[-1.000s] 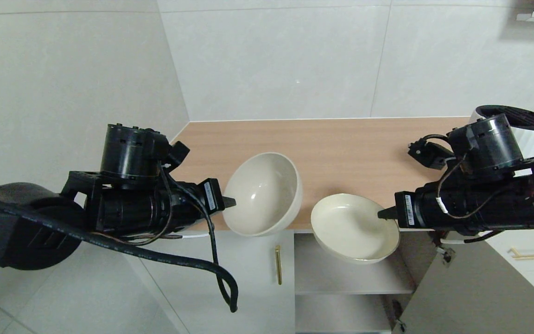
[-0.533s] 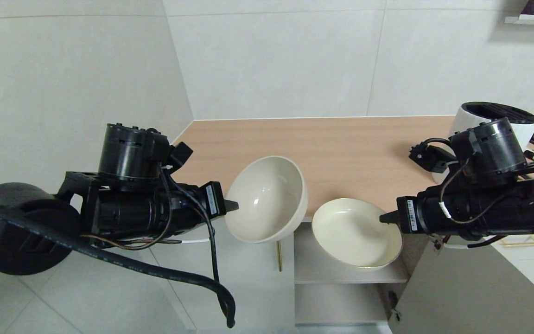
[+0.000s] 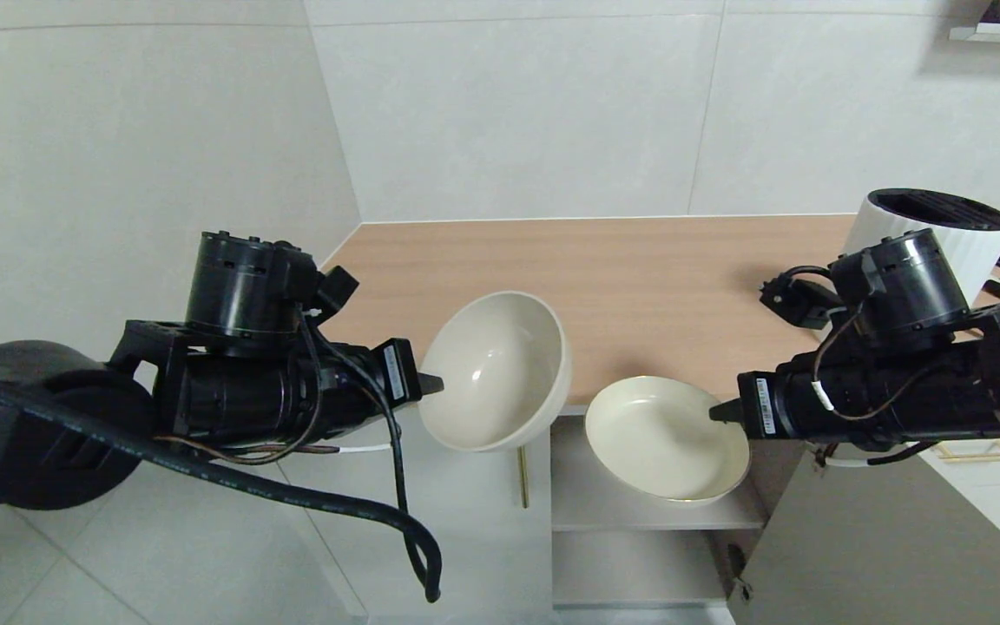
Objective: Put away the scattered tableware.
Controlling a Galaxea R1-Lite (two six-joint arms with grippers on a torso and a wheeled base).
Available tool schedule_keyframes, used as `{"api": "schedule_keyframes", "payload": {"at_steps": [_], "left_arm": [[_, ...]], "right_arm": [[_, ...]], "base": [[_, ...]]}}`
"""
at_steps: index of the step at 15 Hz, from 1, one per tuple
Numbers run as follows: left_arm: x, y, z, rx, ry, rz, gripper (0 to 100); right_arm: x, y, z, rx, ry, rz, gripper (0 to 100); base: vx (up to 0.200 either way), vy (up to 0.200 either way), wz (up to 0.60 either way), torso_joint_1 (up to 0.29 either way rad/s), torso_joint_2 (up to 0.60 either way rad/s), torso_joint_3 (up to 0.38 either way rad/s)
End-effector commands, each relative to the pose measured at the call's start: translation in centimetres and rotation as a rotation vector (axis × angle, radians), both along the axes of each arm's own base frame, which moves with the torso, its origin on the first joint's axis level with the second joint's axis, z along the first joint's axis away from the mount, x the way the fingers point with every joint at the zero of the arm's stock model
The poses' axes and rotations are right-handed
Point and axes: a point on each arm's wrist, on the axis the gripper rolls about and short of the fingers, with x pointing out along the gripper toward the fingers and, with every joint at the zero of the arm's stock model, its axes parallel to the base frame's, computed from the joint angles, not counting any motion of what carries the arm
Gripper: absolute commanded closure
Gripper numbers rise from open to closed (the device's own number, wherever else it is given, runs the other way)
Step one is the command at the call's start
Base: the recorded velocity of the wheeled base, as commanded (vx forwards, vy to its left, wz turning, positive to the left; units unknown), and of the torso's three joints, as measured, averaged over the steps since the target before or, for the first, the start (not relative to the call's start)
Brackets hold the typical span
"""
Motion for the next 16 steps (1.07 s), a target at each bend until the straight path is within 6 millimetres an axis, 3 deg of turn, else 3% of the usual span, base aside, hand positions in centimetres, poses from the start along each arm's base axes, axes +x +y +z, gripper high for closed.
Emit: {"api": "schedule_keyframes", "payload": {"at_steps": [1, 5, 16], "left_arm": [[0.07, -0.03, -0.13, 0.002, 0.004, 0.0, 100], [0.02, 0.0, -0.16, 0.008, 0.001, -0.004, 100], [0.02, 0.0, -0.16, 0.008, 0.001, -0.003, 100]], "right_arm": [[0.2, 0.13, -0.41, -0.01, 0.011, 0.004, 100], [0.18, 0.12, -0.61, -0.017, 0.014, 0.005, 100], [0.26, 0.16, -0.83, -0.03, 0.014, 0.015, 100]], "base": [[0.0, 0.0, 0.0, 0.0, 0.0, 0.0], [0.0, 0.0, 0.0, -0.044, 0.1, 0.057], [0.0, 0.0, 0.0, -0.19, 0.46, 0.271]]}}
